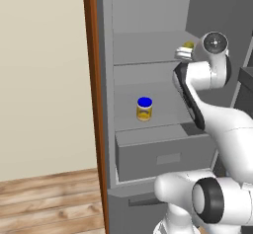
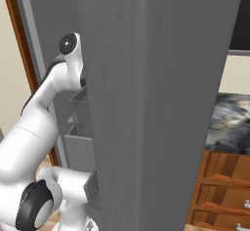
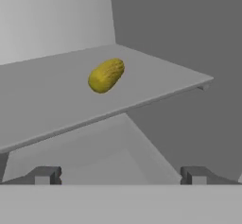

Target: Move the mayonnaise and corn from the top shelf to the second highest shelf to make space. Then, place the pitcher from the counter on the cleared top shelf.

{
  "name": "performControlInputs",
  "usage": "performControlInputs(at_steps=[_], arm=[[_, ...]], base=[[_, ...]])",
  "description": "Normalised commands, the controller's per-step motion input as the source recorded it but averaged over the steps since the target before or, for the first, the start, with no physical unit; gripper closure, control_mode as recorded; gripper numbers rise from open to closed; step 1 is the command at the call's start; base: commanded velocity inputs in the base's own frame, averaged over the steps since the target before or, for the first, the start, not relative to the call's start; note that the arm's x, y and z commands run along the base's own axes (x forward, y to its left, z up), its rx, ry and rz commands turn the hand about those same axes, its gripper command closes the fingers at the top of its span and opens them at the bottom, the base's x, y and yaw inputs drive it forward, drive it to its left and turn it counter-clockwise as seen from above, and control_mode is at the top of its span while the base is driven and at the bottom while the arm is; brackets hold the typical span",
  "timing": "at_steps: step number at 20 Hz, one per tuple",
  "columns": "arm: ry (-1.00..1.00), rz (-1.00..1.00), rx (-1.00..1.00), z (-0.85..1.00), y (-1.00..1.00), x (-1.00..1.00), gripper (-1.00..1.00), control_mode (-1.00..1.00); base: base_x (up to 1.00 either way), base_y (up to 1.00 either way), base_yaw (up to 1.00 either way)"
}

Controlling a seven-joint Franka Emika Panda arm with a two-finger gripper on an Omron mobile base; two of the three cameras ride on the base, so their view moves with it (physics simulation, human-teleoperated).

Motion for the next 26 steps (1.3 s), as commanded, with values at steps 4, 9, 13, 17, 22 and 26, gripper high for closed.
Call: performControlInputs(at_steps=[4, 9, 13, 17, 22, 26], arm=[[0.03, 0.00, 0.06, 0.05, -0.14, 0.54, -1.00, -1.00], [0.04, 0.00, 0.00, 0.00, -0.02, 0.54, -1.00, -1.00], [0.04, 0.00, 0.00, 0.00, -0.05, 0.56, -1.00, -1.00], [0.02, -0.01, 0.00, 0.00, -0.23, 0.46, -1.00, -1.00], [0.01, -0.02, 0.00, 0.00, -0.31, 0.43, -1.00, -1.00], [0.01, -0.01, 0.00, 0.00, -0.10, 0.46, -1.00, -1.00]], base=[[0.00, 0.00, 0.00], [0.00, 0.00, 0.00], [0.00, 0.00, 0.00], [0.00, 0.00, 0.00], [0.00, 0.00, 0.00], [0.00, 0.00, 0.00]])
